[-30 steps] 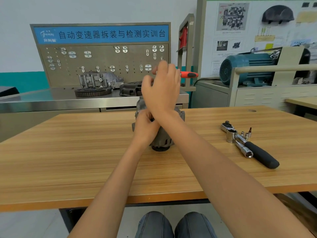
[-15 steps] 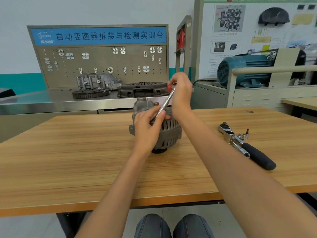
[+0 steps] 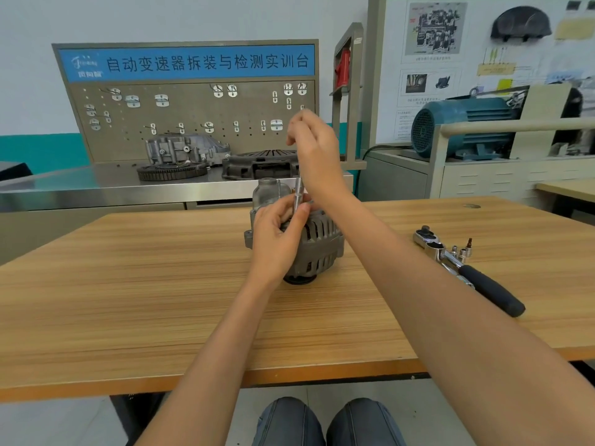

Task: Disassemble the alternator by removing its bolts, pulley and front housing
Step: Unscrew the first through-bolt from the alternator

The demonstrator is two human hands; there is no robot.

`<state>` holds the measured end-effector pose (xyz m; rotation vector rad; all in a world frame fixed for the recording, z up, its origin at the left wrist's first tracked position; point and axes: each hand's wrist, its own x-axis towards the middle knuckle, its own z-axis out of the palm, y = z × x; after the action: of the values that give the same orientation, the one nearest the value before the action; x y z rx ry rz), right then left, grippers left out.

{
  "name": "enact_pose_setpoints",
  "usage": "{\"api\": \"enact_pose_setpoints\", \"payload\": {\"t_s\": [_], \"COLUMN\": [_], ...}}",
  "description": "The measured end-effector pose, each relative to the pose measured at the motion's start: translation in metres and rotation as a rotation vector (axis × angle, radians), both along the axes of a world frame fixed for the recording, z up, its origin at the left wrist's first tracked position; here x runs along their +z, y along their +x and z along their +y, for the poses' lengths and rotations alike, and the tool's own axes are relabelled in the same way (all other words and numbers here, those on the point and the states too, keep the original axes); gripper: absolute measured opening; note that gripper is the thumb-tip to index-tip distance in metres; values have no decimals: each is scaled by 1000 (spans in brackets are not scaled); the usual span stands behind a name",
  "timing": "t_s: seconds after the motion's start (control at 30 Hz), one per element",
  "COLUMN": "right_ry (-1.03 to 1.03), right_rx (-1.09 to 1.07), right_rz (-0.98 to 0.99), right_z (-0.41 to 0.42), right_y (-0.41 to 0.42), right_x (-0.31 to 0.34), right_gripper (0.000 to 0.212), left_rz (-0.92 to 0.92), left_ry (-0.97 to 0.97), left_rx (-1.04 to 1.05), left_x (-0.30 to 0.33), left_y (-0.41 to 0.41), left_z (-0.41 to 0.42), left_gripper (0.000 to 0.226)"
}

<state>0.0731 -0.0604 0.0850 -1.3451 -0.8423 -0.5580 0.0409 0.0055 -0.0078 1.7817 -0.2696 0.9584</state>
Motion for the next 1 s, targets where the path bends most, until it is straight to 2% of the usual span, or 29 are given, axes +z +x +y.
{"api": "enact_pose_setpoints", "payload": {"t_s": [0.07,0.13,0.33,0.4,0.5,0.6,0.67,0.73,0.83,0.97,1.0], "right_ry": [-32,-51,-82,-66,-35,-122,-188,-178,-21,137,159], "right_rx": [24,32,-10,-76,-172,-267,-245,-176,-76,133,186], "right_rz": [-25,-36,-75,-88,-90,-174,-183,-127,0,274,320], "right_z": [6,12,25,27,22,11,9,10,7,5,6], "right_y": [-4,-7,-9,-8,-2,3,3,1,-3,-5,-5], "right_x": [2,3,-1,-2,-6,-6,-3,-2,1,12,14], "right_gripper": [16,17,36,33,21,18,20,23,31,40,42], "left_rz": [1,-5,44,58,71,67,67,84,85,19,-3], "left_ry": [-3,-35,-95,-73,-2,16,8,-6,-4,-9,-26], "left_rx": [-20,-82,-115,-112,-111,-150,-158,-168,-159,-91,-89], "left_x": [-2,-2,-1,0,4,7,8,7,7,4,2], "left_y": [1,0,1,-1,-2,-1,-3,-3,-3,-2,0], "left_z": [2,3,6,7,9,10,10,11,11,5,4], "left_gripper": [29,23,16,24,18,32,32,31,32,19,21]}}
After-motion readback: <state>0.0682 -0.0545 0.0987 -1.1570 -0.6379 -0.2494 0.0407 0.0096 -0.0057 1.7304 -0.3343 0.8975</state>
